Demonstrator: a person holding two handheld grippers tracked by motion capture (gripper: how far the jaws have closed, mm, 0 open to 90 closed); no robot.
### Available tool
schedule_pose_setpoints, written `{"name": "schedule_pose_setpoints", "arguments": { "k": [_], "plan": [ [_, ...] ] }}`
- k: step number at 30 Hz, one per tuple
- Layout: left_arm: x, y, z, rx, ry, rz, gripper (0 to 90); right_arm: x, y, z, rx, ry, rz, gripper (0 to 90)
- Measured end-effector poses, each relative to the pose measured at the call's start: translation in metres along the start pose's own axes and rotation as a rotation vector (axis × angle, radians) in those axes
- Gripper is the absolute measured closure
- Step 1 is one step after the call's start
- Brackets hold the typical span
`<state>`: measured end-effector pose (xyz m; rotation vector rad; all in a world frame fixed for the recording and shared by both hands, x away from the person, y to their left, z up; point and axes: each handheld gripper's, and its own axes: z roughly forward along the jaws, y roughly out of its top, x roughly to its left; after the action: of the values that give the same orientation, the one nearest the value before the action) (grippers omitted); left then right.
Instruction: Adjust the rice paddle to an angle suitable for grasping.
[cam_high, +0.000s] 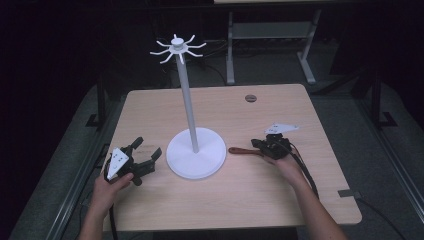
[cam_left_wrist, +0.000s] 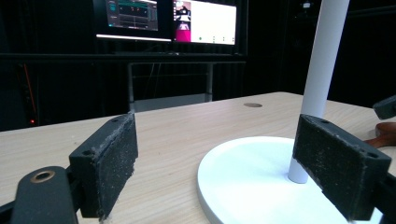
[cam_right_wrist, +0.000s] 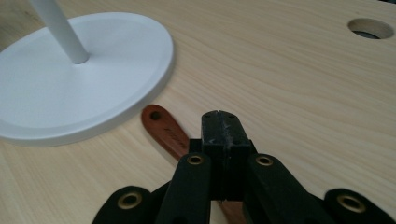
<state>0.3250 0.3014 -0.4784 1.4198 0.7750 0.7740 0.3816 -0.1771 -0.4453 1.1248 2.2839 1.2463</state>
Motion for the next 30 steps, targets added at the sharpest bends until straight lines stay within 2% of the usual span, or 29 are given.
{"name": "schedule_pose_setpoints", "arguments": {
  "k": [1,2,5,6,8,9,10,11,12,13,14,16,21,30],
  "plan": [
    [0.0,0.0,0.0,0.0,0.0,0.0,13.4,0.0,0.0,0.0,0.0,0.0,0.0,89.8],
    [0.0,0.0,0.0,-0.001,0.0,-0.003,13.4,-0.01,-0.001,-0.004,0.004,-0.012,0.013,89.8],
    [0.0,0.0,0.0,0.0,0.0,0.001,13.4,-0.022,-0.002,-0.008,0.023,-0.041,0.019,89.8],
    [0.0,0.0,0.0,0.001,0.0,0.001,13.4,-0.022,-0.002,-0.008,0.023,-0.041,0.019,89.8],
    [0.0,0.0,0.0,0.0,0.0,0.001,13.4,-0.036,-0.007,-0.012,0.042,-0.088,0.04,89.8],
    [0.0,0.0,0.0,0.0,0.0,0.001,13.4,-0.036,-0.007,-0.012,0.042,-0.088,0.04,89.8],
    [0.0,0.0,0.0,-0.001,0.0,0.0,13.4,-0.044,-0.009,-0.016,0.044,-0.111,0.051,89.8],
    [-0.001,0.0,0.0,-0.002,0.001,0.001,13.4,-0.044,-0.009,-0.016,0.044,-0.111,0.051,89.8],
    [-0.001,0.0,0.0,-0.002,0.002,0.002,13.4,-0.053,-0.01,-0.021,0.045,-0.139,0.065,89.8],
    [-0.001,0.0,0.0,-0.002,0.002,0.002,13.4,-0.053,-0.01,-0.021,0.045,-0.139,0.065,89.8],
    [-0.001,0.0,0.001,-0.002,0.003,0.001,13.4,-0.064,-0.014,-0.026,0.05,-0.152,0.088,89.9],
    [-0.001,0.0,0.0,-0.002,0.004,0.0,13.4,-0.074,-0.02,-0.03,0.068,-0.167,0.106,89.9],
    [-0.001,0.0,0.0,0.003,0.003,0.009,13.4,-0.085,-0.026,-0.035,0.067,-0.185,0.138,89.8],
    [-0.001,0.0,0.001,-0.007,0.005,-0.004,13.4,-0.088,-0.031,-0.022,0.106,-0.168,0.144,89.8]
  ]
}}
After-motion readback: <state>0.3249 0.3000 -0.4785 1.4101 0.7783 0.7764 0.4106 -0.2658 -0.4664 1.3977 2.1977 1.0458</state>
